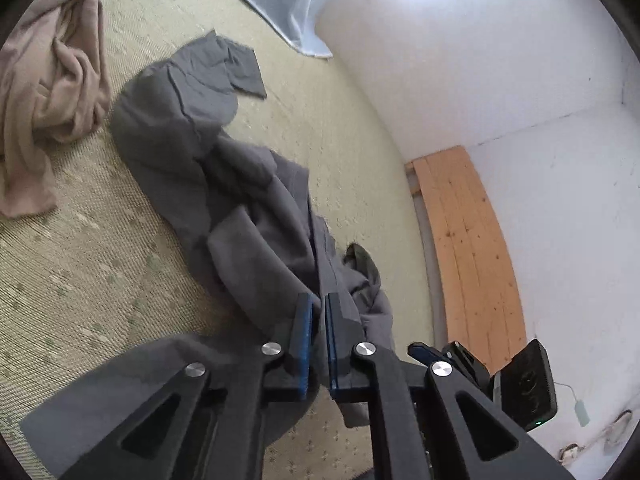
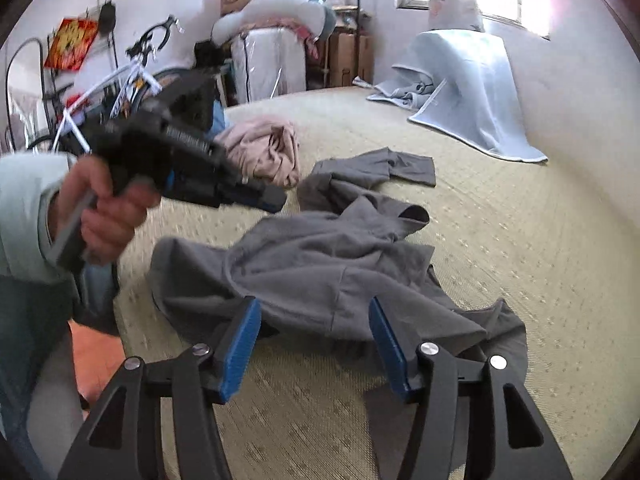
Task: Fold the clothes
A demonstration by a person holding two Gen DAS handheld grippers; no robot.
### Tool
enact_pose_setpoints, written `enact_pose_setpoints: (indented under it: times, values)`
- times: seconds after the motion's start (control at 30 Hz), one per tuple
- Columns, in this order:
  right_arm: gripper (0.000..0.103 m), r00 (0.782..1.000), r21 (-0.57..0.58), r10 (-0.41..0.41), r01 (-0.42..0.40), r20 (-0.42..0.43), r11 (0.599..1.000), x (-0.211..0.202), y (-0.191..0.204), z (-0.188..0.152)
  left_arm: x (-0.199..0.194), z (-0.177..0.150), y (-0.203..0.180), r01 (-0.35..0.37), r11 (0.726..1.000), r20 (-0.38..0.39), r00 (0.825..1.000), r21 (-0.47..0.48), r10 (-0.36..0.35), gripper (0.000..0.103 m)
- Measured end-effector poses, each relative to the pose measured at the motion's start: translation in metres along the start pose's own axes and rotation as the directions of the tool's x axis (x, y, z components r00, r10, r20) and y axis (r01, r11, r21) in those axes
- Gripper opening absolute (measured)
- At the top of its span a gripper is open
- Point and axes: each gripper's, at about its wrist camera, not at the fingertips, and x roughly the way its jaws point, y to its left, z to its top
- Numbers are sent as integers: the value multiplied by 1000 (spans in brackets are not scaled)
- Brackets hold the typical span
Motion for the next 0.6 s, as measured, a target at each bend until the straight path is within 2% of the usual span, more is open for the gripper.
enact_pose_setpoints:
  times: [0.07, 0.13, 0.2, 0.27, 0.33, 0.47, 0.53, 0.57, 0.6]
  values:
    - [60, 1000, -15, -14, 14, -8, 1000, 3, 3, 2, 7, 0, -4, -13, 1000, -45, 999, 20, 13, 7]
    - [60, 1000, -17, -25, 25, -6, 1000, 3, 4, 2, 10, 3, -4, -14, 999, -68, 998, 29, 16, 14]
    - [60, 999, -18, -36, 36, -4, 999, 2, 4, 2, 12, 1, -4, -3, 1000, -78, 997, 20, 5, 32]
    - [60, 999, -21, -41, 41, -8, 999, 1, 5, 1, 10, -1, 0, 7, 1000, -80, 997, 7, -6, 44]
    - [60, 999, -30, -50, 49, -15, 998, 0, 5, 0, 12, -1, 1, 11, 1000, -90, 996, -8, -12, 51]
    - [60, 997, -62, -70, 69, -14, 996, -4, 11, -1, 19, -7, -4, -15, 1000, -133, 991, -3, 14, 52]
    - [60, 993, -86, -114, 112, -17, 990, -4, 13, -2, 22, -11, -5, -20, 1000, -143, 989, -2, 20, 52]
    - [60, 991, -98, -136, 134, -18, 986, -4, 14, -3, 21, -12, -5, -22, 1000, -141, 990, -1, 22, 48]
    - [60, 986, -116, -166, 162, -27, 980, -1, 15, -4, 19, -12, -5, -25, 1000, -137, 990, 0, 25, 31]
